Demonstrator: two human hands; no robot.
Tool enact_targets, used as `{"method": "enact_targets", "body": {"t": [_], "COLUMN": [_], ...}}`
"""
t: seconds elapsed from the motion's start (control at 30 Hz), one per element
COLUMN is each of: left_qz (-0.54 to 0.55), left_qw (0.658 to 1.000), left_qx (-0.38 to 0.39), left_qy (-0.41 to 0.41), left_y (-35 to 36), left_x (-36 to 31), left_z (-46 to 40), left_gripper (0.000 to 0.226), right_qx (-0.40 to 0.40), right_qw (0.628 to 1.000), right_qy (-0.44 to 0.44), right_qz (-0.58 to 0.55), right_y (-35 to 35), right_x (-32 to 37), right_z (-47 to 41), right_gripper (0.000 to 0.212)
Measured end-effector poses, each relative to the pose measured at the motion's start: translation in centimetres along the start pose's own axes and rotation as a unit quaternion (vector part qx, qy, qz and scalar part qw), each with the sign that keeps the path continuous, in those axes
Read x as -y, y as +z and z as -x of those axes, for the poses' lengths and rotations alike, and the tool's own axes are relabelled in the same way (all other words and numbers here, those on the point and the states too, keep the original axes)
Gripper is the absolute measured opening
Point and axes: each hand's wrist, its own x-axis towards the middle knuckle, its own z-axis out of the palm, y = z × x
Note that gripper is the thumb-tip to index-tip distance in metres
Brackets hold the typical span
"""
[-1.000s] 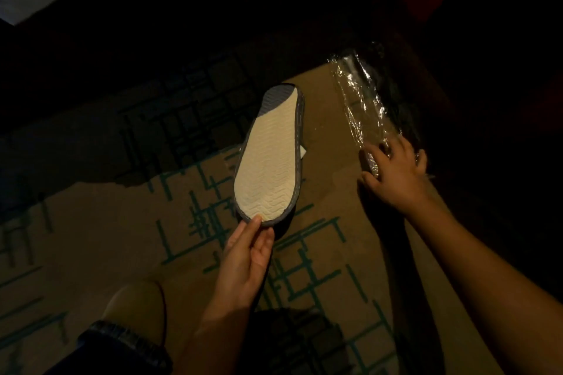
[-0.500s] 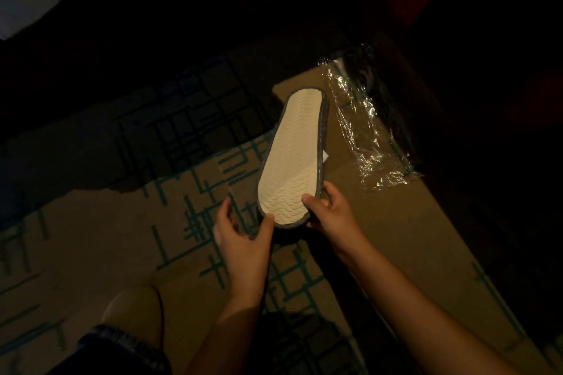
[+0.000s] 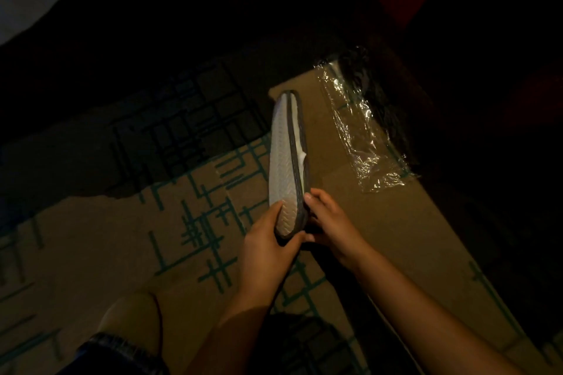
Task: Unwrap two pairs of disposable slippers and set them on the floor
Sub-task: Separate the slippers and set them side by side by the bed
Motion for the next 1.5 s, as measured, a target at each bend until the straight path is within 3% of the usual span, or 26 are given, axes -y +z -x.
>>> {"method": "enact_targets", "body": {"t": [0.07,0.13,0.2,0.3,0.43,0.53,0.6,0.67,0.73,0.83,0.97,1.1,1.13,1.2,1.23,1.3,1.37,1.5], "left_qz": [0.043,0.153,0.282,0.395,0.464,0.487,0.451,0.355,0.323,0.419,0.469,0.457,0.464,0.467,0.463,0.452,0.443,0.403], "left_qw": [0.999,0.984,0.951,0.896,0.842,0.814,0.816,0.841,0.856,0.846,0.845,0.854,0.851,0.848,0.848,0.847,0.846,0.859], "left_qx": [0.010,0.033,0.032,-0.029,-0.041,0.016,0.074,0.117,0.070,-0.026,-0.015,-0.062,-0.068,-0.080,-0.086,-0.099,-0.107,-0.100], "left_qy": [-0.030,-0.082,-0.119,-0.199,-0.271,-0.316,-0.354,-0.392,-0.399,-0.327,-0.257,-0.239,-0.238,-0.239,-0.243,-0.262,-0.278,-0.300], "left_y": [0.1,0.2,0.3,0.0,-0.2,0.5,0.9,0.8,0.0,-1.6,-2.8,-3.3,-3.5,-3.7,-3.8,-3.9,-4.0,-3.8], "left_x": [0.4,1.0,1.9,3.1,4.5,4.7,4.4,3.8,3.5,3.4,3.0,3.4,3.8,4.9,5.5,6.8,7.6,9.0], "left_z": [0.1,-0.1,-0.3,-0.7,-1.6,-2.1,-2.2,-2.1,-1.9,-1.7,-2.4,-3.2,-3.2,-3.0,-2.9,-2.6,-2.5,-2.9], "left_gripper": [0.063,0.058,0.049,0.023,0.023,0.027,0.033,0.044,0.050,0.036,0.007,0.013,0.012,0.011,0.010,0.010,0.010,0.011], "right_qx": [-0.005,-0.014,-0.054,-0.129,-0.170,-0.184,-0.183,-0.173,-0.158,-0.129,-0.088,-0.071,-0.093,-0.136,-0.130,-0.058,0.008,0.032], "right_qw": [1.000,1.000,0.998,0.990,0.980,0.975,0.974,0.976,0.980,0.986,0.991,0.982,0.960,0.852,0.791,0.713,0.672,0.638], "right_qy": [0.006,-0.004,-0.021,-0.048,-0.086,-0.115,-0.122,-0.122,-0.116,-0.106,-0.087,-0.129,-0.168,-0.246,-0.274,-0.266,-0.229,-0.207], "right_qz": [0.001,-0.012,-0.015,0.010,0.058,0.053,0.047,0.052,0.045,0.019,0.050,0.114,0.204,0.441,0.531,0.646,0.704,0.741], "right_y": [-0.1,-0.2,-0.5,-1.7,-3.3,-3.8,-4.0,-3.8,-3.1,-1.4,1.5,3.2,3.2,2.6,2.2,1.7,1.5,1.1], "right_x": [-0.3,-0.4,0.0,0.3,1.4,2.4,2.8,3.1,2.9,2.5,1.5,1.0,0.7,-0.1,-0.6,-1.4,-2.1,-2.8], "right_z": [-0.2,-0.2,-0.4,-0.8,-0.8,-0.7,-0.7,-0.8,-1.0,-1.5,-2.0,-2.4,-2.5,-2.7,-2.8,-3.0,-3.3,-3.9], "right_gripper": [0.031,0.025,0.019,0.018,0.023,0.025,0.027,0.025,0.026,0.028,0.028,0.024,0.021,0.033,0.044,0.066,0.082,0.089]}}
